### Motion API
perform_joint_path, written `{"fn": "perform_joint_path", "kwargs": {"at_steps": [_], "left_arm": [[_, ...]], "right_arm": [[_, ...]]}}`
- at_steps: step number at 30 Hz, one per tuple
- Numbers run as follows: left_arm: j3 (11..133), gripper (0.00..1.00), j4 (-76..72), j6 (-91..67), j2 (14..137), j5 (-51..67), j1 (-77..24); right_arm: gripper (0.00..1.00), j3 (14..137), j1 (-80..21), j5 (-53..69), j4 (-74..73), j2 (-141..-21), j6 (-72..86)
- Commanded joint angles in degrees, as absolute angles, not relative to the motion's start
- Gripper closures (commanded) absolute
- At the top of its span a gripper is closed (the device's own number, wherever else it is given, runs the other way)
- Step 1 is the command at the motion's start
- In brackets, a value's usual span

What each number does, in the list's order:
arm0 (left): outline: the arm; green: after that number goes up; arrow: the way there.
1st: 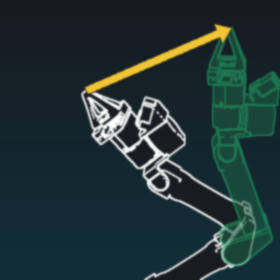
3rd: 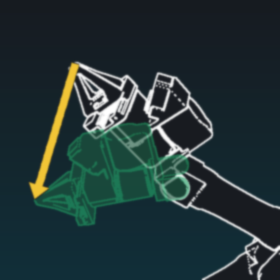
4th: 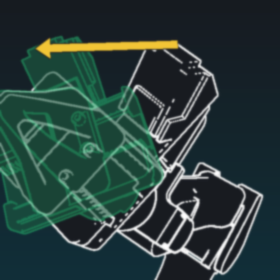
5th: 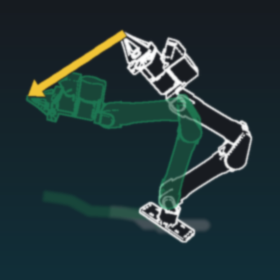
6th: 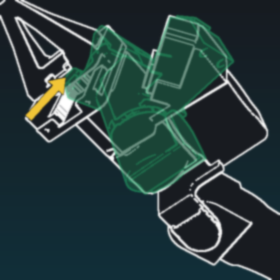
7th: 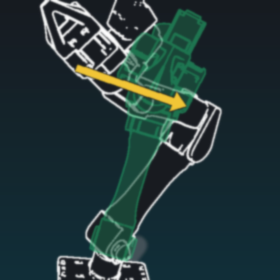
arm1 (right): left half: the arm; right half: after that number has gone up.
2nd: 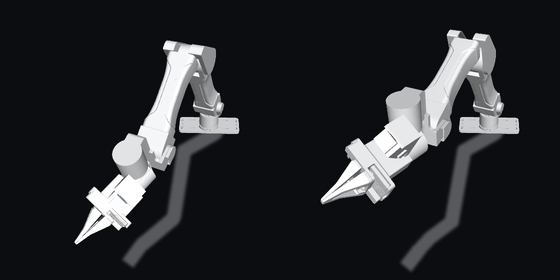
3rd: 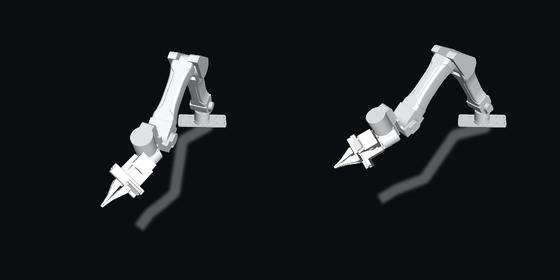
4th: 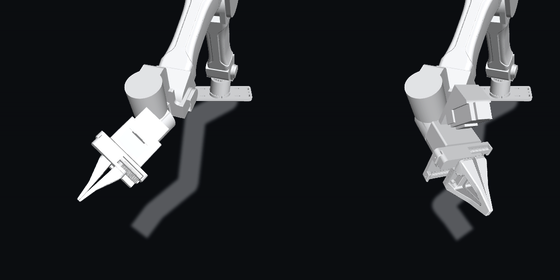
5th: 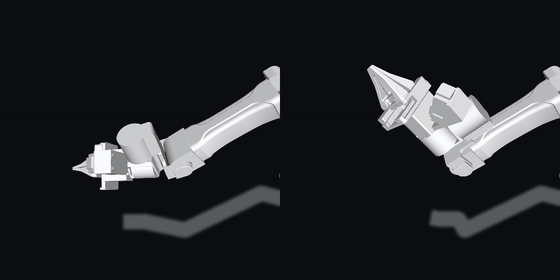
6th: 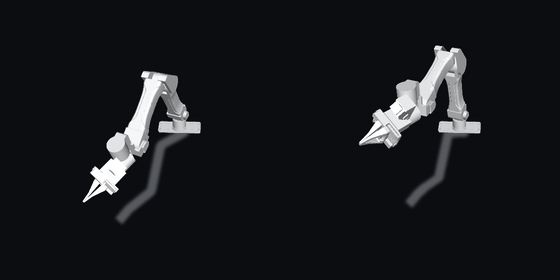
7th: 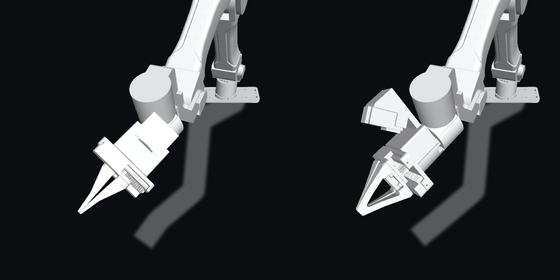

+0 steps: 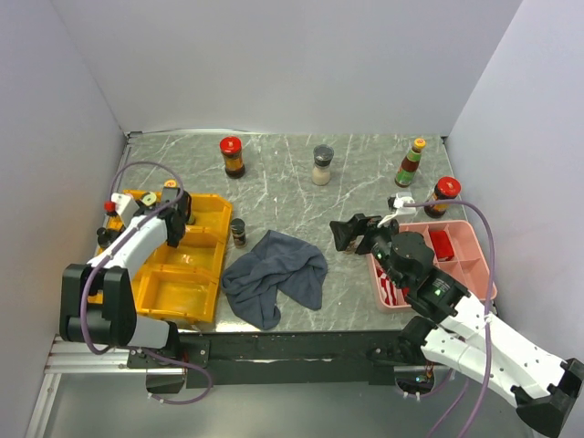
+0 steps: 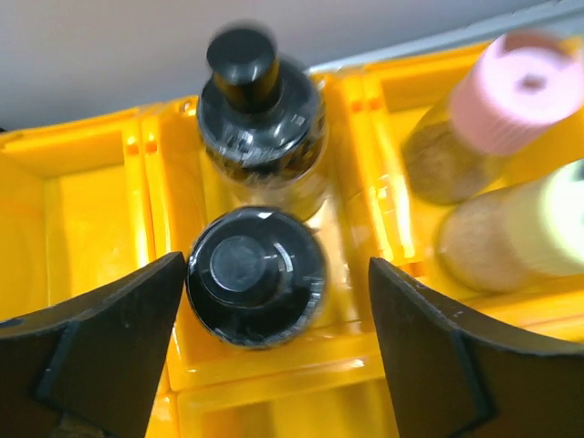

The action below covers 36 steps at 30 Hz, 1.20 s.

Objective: Organize the condiment bottles
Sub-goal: Place the bottle in the storage box, then pick up the bottle from the center of the board.

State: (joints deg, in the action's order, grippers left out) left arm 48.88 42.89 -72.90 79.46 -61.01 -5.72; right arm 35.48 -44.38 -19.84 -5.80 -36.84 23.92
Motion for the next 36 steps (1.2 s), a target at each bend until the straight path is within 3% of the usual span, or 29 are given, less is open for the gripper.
{"fn": "perform_joint_path", "kwargs": {"at_steps": [1, 3, 8, 12, 20, 26, 36], "left_arm": [[56.8, 0.11, 51.0, -76.5, 77.5, -62.4, -7.7], [58.4, 0.01, 53.3, -76.4, 75.4, -62.7, -9.1], [63.1, 0.01, 46.5, -62.1, 68.8, -57.2, -11.2], [62.1, 0.01, 31.6, -41.3, 63.0, -38.9, -11.8], [57.1, 0.01, 21.1, -27.3, 59.6, -16.5, -18.3], [60.1, 0.0, 22.6, -24.3, 67.7, -17.0, -29.2], [59.0, 0.1, 20.6, -25.7, 76.0, -16.8, -32.2]], "right_arm": [[0.0, 38.1, -44.2, -20.9, -5.5, -35.9, 23.0], [0.0, 38.0, -44.3, -20.9, -5.4, -35.8, 22.9], [0.0, 37.4, -44.2, -20.7, -5.0, -35.4, 22.9], [0.0, 37.4, -44.3, -20.1, -4.7, -35.8, 23.0], [0.0, 35.5, -44.2, -20.7, -3.6, -35.2, 23.2], [0.0, 35.7, -44.3, -20.7, -3.8, -36.0, 23.0], [0.0, 34.4, -44.3, -21.9, -2.7, -36.0, 22.9]]}}
